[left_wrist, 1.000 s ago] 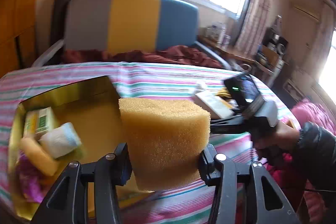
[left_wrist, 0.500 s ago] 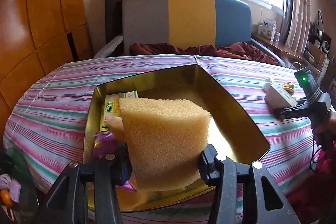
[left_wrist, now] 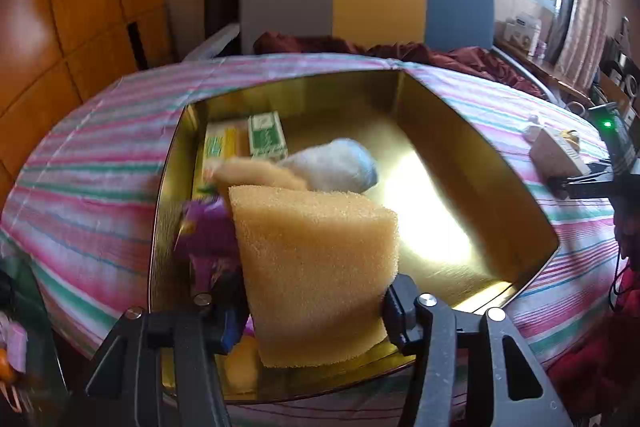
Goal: Organize objects
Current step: 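Lower the yellow sponge into the gold tray and open the left tool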
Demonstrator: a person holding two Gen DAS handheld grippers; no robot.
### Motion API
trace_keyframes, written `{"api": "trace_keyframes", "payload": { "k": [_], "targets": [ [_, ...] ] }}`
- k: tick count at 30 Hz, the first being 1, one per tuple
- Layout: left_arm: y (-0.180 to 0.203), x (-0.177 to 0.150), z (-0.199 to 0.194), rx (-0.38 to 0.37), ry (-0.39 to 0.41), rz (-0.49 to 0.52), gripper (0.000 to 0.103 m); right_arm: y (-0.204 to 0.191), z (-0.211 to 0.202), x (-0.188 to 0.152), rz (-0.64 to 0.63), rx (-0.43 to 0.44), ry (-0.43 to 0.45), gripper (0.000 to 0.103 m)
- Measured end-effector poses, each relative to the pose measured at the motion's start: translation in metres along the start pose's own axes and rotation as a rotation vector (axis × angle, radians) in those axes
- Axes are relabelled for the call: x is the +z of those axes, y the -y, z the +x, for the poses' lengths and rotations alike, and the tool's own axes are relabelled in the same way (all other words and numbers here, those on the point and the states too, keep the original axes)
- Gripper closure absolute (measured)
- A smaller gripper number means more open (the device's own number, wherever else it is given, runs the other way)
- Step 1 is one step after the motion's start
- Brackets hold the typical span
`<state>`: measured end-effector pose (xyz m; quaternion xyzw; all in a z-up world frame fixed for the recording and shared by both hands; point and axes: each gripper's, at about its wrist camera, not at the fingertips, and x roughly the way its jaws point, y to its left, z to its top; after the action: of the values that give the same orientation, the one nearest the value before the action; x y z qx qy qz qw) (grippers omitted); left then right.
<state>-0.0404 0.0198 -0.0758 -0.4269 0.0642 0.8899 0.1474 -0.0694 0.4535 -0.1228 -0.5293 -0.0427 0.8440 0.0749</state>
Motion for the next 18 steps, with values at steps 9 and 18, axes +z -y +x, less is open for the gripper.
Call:
{"api": "trace_keyframes", "payload": {
  "k": [9, 18],
  "targets": [
    [-0.026, -0.011, -0.014, -0.003, 0.036, -0.091, 0.037, -0.003, -0.002, 0.002, -0.027, -0.029, 0.009, 0.021],
    [-0.034, -0.007, -0.026, 0.017, 0.068, -0.127, 0.037, -0.017, -0.01, 0.003, -0.108, -0.055, 0.034, 0.049]
  ]
}}
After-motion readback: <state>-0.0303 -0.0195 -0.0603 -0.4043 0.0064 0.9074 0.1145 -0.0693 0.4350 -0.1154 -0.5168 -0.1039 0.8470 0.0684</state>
